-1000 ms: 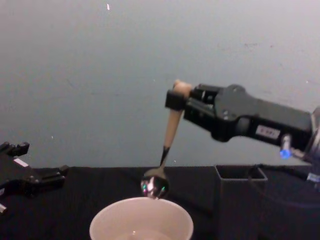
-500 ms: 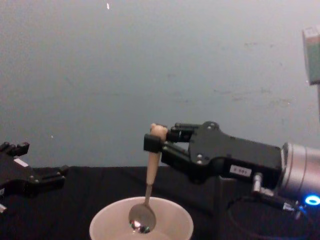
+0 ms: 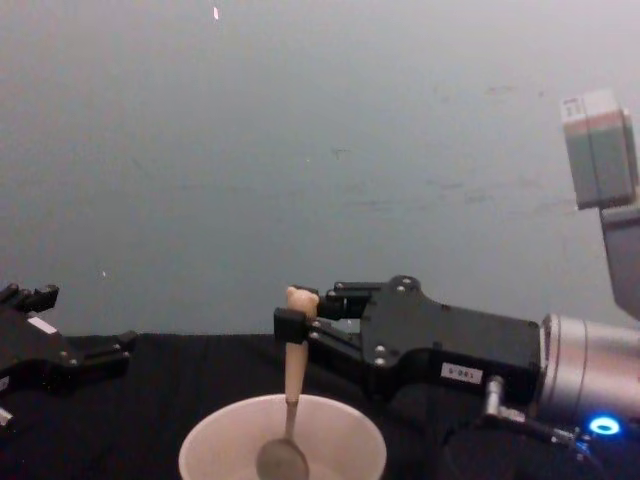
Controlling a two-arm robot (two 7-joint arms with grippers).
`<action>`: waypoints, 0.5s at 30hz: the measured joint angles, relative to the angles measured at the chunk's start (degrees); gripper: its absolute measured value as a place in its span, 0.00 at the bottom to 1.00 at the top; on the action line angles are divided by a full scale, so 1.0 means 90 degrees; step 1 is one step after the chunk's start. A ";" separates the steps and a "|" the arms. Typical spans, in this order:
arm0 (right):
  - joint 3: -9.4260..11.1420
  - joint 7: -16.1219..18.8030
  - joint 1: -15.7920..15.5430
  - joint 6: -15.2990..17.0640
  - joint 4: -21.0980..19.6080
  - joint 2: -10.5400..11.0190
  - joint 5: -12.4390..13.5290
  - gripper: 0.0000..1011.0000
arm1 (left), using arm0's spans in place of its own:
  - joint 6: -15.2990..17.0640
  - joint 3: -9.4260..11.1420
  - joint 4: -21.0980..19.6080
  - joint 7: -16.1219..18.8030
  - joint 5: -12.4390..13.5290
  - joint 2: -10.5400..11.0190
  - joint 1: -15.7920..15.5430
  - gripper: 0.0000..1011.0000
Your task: Pick up the stirring spoon with one hand, stir inside the cup, then place it back in its original position.
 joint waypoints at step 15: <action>0.0113 -0.0188 -0.0143 0.0043 -0.0197 0.0170 -0.0121 0.21 | 0.0000 0.0000 0.0000 0.0000 0.0000 0.0000 0.0000 0.99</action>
